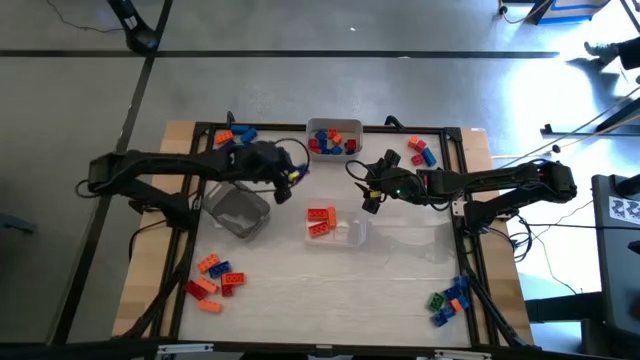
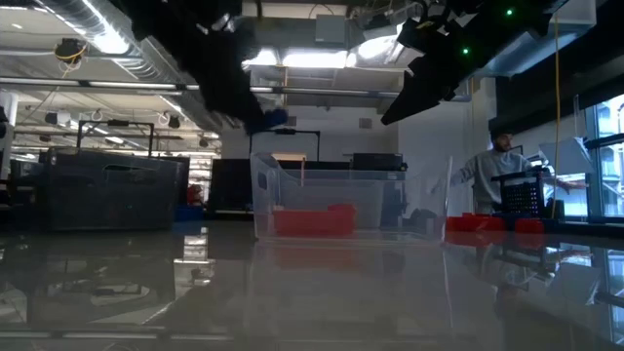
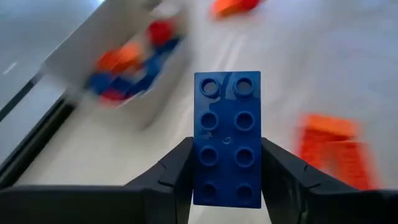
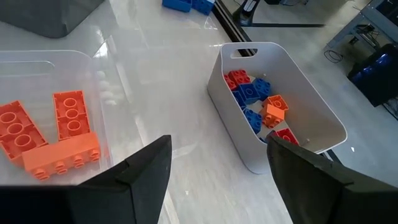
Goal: Sort blocks by size
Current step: Put the big blue game piece into the transparent bin, then put the small red game piece into the gray bin
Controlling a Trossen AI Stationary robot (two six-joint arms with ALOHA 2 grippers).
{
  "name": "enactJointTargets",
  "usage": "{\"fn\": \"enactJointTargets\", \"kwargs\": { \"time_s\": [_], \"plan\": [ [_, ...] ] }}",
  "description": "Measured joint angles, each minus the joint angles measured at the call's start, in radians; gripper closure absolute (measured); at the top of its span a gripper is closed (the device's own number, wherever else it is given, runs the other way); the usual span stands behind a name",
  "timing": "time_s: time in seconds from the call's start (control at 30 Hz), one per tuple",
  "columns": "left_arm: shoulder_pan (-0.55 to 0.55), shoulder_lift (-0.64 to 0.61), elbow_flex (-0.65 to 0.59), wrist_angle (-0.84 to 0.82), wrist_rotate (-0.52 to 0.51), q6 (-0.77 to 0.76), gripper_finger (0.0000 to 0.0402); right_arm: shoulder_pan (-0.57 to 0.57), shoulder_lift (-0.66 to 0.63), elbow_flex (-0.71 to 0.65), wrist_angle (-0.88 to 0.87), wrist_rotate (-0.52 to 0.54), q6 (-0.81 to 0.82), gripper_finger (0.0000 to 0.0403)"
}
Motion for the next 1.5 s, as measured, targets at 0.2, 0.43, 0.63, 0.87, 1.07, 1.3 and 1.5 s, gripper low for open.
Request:
{"fn": "enactJointTargets", "kwargs": {
  "time_s": [0.2,0.43,0.63,0.87,1.07,1.3,1.5],
  "plan": [
    [-0.089,0.018,0.0,0.127,0.147,0.061,0.0266,0.0,0.0,0.0,0.0,0.0,0.0,0.0142],
    [-0.151,0.112,0.001,0.245,0.17,0.091,0.0266,0.0,0.0,0.0,-0.001,0.0,0.0,0.0142],
    [-0.166,0.22,0.001,0.301,0.17,0.104,0.0265,0.0,0.0,0.0,0.0,0.0,0.0,0.0142],
    [-0.166,0.317,0.001,0.384,0.17,0.094,0.0264,0.0,0.0,0.0,0.0,0.0,0.0,0.0142],
    [-0.157,0.325,0.001,0.399,0.17,0.065,0.0218,0.0,0.0,0.0,0.0,0.0,0.0,0.0142],
    [-0.142,0.27,0.001,0.35,0.168,0.077,0.0165,0.0,-0.001,0.0,-0.001,0.005,0.003,0.0142],
    [-0.116,0.132,0.002,0.172,0.165,0.078,0.0167,-0.014,-0.04,0.041,-0.106,0.083,0.05,0.0142]
  ]
}}
